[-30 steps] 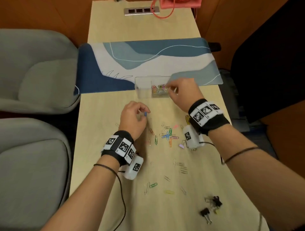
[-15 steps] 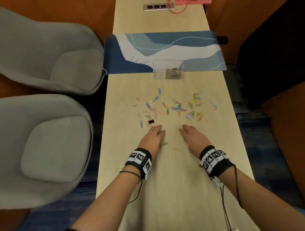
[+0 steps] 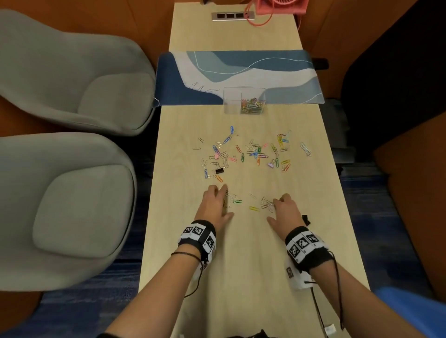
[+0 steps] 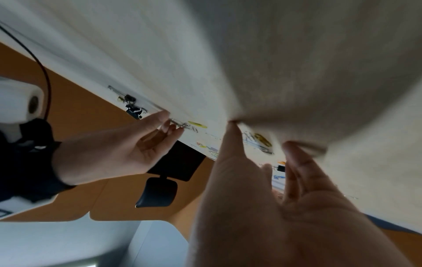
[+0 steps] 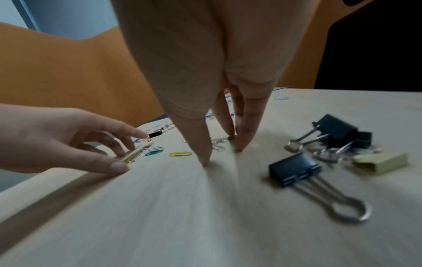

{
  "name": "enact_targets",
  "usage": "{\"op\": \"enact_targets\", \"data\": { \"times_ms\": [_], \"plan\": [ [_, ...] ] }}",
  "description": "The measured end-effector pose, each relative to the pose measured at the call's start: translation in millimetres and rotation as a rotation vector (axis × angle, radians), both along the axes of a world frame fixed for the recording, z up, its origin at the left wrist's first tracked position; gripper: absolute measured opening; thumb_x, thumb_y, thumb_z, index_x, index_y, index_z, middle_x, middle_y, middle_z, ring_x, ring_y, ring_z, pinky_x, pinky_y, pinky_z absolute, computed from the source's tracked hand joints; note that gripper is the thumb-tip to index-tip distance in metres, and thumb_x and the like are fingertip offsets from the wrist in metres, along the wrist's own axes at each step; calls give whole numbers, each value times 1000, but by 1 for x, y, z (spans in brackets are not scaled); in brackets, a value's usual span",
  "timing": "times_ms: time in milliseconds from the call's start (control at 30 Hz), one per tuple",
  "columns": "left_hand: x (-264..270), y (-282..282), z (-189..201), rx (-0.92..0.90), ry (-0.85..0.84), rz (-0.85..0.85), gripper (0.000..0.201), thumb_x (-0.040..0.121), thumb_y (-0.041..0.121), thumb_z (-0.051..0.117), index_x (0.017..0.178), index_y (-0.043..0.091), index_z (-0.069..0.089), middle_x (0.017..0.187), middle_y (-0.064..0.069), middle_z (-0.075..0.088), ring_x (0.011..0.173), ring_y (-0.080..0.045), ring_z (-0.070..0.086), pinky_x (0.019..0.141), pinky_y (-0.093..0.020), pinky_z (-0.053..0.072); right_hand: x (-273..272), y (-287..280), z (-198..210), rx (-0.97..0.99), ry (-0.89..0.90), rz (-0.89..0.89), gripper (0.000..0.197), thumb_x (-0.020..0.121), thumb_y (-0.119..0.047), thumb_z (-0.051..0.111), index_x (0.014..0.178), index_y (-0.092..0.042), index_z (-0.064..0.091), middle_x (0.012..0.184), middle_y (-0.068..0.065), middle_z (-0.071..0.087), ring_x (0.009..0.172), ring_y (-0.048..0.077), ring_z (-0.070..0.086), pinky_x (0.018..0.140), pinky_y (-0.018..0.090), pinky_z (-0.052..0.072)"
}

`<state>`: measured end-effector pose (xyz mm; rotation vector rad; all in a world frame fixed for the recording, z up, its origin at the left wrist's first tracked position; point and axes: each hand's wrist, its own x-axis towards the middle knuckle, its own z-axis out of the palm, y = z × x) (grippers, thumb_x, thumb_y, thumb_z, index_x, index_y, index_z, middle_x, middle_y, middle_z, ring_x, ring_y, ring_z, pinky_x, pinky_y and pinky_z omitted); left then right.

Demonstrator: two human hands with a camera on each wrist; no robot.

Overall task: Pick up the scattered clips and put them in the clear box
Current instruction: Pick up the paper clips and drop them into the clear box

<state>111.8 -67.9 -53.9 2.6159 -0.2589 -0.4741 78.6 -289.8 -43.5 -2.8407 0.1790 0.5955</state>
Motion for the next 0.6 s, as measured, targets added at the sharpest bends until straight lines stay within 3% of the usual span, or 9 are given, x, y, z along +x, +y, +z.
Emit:
{"op": "enact_targets", "data": {
  "times_ms": [133, 233, 300, 367, 433, 600],
  "plan": [
    [2, -21, -1, -65, -50, 22, 67, 87, 14, 66, 146, 17, 35, 129, -11, 40, 113, -26, 47, 100, -33, 43, 12, 21, 1, 45, 11, -85, 16, 87, -3, 58, 101, -1, 62, 114, 13, 47, 84, 25, 58, 79, 27, 51],
    [4, -32, -4, -63, -84, -19, 49, 86, 8, 62, 134, 10, 51, 119, -14, 44, 102, -29, 48, 90, -38, 49, 22, 31, 2, 38, 28, -81, 25, 84, 6, 51, 105, -1, 61, 113, 14, 47, 84, 27, 59, 79, 27, 50],
    [5, -36, -6, -35, -114, -39, 34, 85, 7, 60, 119, 7, 60, 112, -14, 46, 94, -29, 49, 79, -38, 51, 25, 37, 1, -1, 12, -52, 38, 84, 2, 53, 121, -4, 54, 116, 13, 46, 92, 25, 57, 84, 27, 50],
    [6, -37, -7, -9, -147, -51, 23, 85, 8, 62, 108, 7, 64, 110, -14, 50, 93, -29, 50, 75, -37, 51, 26, 44, -2, -72, -33, 5, 55, 89, -15, 57, 139, -6, 37, 123, 13, 44, 103, 24, 53, 89, 28, 46],
    [7, -36, -10, -5, -164, -51, 15, 85, 10, 65, 100, 5, 68, 109, -14, 53, 92, -30, 52, 75, -37, 52, 20, 50, -3, -125, -60, 82, 61, 94, -30, 52, 144, -5, 28, 129, 15, 42, 111, 27, 46, 96, 32, 41],
    [9, -35, -14, -67, -152, -28, 13, 88, 11, 66, 93, 2, 74, 107, -15, 60, 95, -30, 56, 80, -33, 48, 4, 67, -15, -348, -25, 311, 59, 94, -21, 35, 147, 2, 22, 145, 29, 29, 127, 45, 31, 107, 46, 31]
  ]
}}
